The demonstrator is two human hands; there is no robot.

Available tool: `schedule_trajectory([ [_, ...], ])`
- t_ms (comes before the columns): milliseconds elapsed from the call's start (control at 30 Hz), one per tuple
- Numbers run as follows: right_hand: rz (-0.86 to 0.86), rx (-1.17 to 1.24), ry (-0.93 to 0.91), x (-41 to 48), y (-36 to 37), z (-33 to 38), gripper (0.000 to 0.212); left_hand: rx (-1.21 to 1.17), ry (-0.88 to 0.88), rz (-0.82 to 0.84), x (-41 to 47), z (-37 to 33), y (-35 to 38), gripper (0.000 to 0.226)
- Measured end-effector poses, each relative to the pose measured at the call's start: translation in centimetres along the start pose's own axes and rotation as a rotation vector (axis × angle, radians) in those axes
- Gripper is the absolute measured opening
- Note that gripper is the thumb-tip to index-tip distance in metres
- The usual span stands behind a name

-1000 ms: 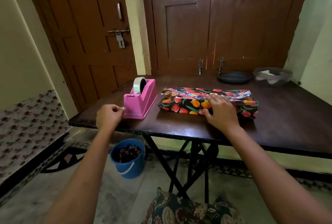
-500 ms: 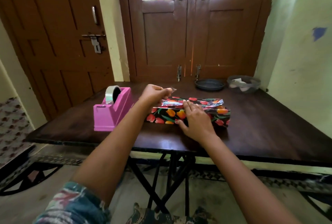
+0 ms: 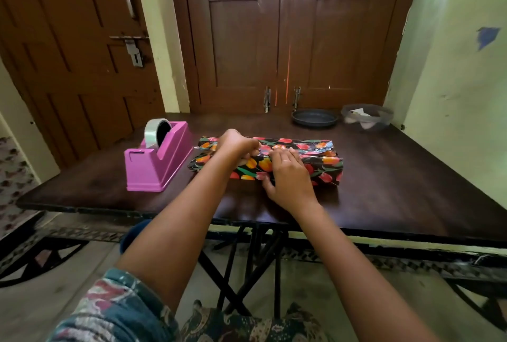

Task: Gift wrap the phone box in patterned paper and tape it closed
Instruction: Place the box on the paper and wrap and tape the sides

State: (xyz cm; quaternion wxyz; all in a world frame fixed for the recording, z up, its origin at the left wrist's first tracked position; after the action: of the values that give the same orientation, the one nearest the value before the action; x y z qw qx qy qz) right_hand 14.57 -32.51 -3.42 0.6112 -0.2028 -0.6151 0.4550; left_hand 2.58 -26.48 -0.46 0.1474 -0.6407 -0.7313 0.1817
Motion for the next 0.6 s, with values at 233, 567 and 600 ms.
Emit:
schedule_trajectory([
  [233,0.034,-0.009,0.014,0.2,0.0,0.2,0.051,0.543,0.014,0.011,0.1,-2.1,-0.2,0.03],
  [567,0.036,-0.024,0.02,0.1,0.1,0.3,0.047,0.824,-0.094,0.05,-0.3,-2.7,0.0,0.055],
  [600,0.039,-0.026,0.02,0.1,0.1,0.2,0.048,0.814,-0.071,0.021,-0.3,-2.6,0.0,0.053],
])
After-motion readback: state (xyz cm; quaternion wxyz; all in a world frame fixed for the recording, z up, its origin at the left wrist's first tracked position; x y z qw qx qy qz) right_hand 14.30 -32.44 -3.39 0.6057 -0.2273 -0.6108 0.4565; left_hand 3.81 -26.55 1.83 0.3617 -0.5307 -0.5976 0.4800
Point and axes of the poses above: each hand's wrist, its own x-axis towards the middle knuckle, its own y-axis out of the palm, z = x × y, the point moved 5 cm from there along x, towards the middle knuckle, and after that the axes turned 3 degrees about y, right-handed, at the moved point
